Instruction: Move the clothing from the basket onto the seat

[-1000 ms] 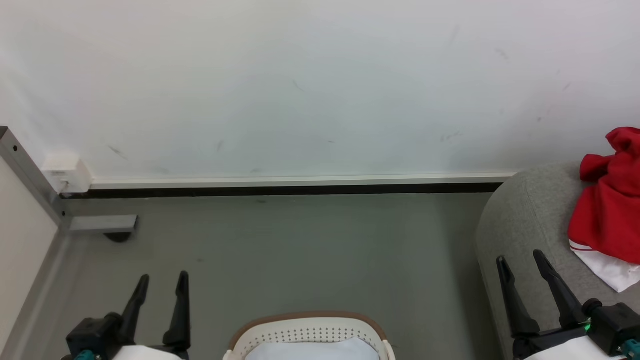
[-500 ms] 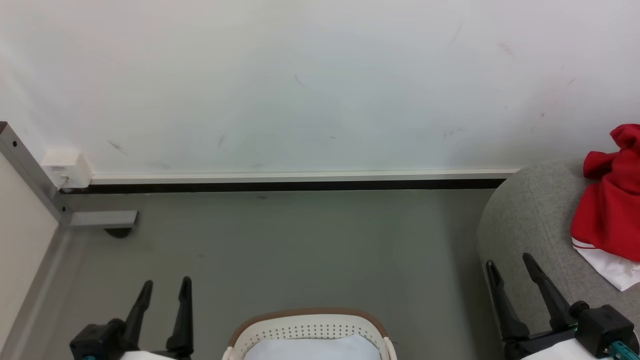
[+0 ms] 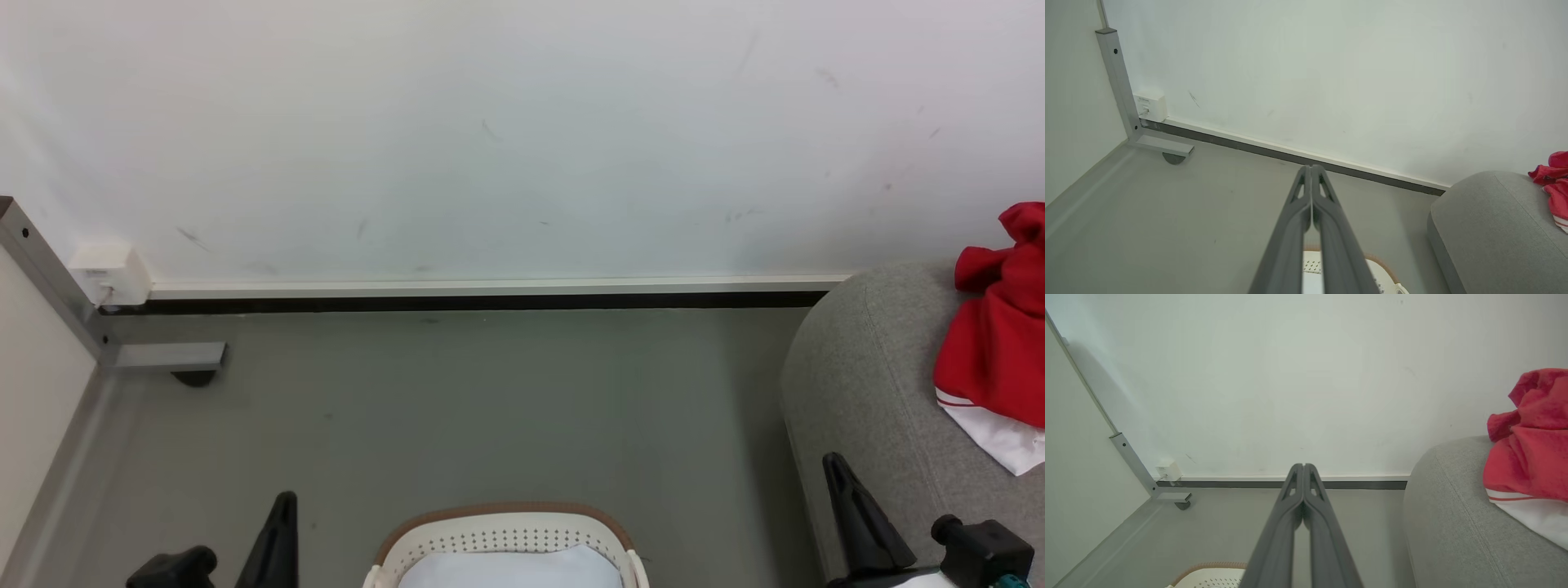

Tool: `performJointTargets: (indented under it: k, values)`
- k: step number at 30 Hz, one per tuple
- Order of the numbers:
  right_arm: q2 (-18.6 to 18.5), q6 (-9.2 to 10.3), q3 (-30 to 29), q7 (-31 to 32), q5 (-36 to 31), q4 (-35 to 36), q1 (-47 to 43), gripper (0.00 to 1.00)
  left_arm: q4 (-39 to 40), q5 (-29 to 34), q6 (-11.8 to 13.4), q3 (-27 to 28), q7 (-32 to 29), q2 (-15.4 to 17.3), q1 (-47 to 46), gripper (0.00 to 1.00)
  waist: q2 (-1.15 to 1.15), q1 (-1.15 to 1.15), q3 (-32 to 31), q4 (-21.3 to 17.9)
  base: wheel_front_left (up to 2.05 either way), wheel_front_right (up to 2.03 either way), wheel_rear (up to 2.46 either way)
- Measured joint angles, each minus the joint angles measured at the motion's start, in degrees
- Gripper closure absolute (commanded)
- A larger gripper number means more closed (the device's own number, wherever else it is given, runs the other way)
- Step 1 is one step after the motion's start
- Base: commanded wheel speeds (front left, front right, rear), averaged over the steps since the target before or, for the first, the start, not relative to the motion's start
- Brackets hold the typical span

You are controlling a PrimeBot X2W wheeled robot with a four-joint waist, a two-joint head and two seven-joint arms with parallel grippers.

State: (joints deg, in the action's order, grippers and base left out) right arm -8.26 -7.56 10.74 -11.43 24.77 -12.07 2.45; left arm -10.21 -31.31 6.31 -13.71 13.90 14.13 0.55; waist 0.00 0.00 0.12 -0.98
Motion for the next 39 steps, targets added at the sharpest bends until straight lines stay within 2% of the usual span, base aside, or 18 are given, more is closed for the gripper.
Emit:
performJointTargets:
  k: [16, 39]
  values:
    - [0.85, 0.0, -3.01, 3.32, 14.72, -0.51, 0.18, 1.0, -0.93, -13.23, -2.85, 4.01, -4.21, -2.26, -0.76, 1.0, 0.0, 0.0, 0.0, 0.14, 0.0, 0.0, 0.0]
    - [1.69, 0.0, -6.84, 7.35, 31.43, -0.85, 1.0, 1.0, -1.85, -27.92, -6.19, 8.81, -9.02, -4.83, -2.57, 1.0, 0.0, 0.0, 0.01, 0.32, 0.0, 0.0, 0.0]
